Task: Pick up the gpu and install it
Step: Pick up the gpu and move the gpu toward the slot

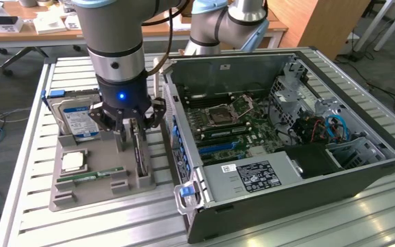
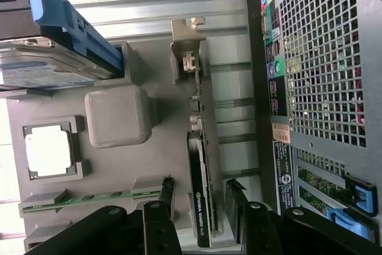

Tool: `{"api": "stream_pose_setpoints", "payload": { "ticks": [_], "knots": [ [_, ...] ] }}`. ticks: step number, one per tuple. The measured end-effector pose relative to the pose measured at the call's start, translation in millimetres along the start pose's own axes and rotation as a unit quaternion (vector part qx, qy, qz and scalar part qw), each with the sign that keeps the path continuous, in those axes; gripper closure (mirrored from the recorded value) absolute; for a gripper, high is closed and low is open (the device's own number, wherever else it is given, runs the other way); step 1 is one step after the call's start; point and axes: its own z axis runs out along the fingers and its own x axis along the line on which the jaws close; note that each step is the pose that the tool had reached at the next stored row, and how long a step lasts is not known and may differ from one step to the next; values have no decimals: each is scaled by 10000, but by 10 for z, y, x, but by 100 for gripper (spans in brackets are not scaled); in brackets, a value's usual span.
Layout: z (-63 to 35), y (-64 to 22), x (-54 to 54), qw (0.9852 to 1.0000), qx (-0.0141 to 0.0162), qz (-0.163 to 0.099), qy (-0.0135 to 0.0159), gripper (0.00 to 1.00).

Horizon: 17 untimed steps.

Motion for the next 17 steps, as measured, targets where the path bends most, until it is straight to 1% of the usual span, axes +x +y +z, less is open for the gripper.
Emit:
{"api": "stream_pose_setpoints", "payload": {
  "ticks": [7,17],
  "knots": [
    [20,4,-34,10000,-2,1,-2,53],
    [188,-2,-41,10000,-1,0,0,53]
  ]
}}
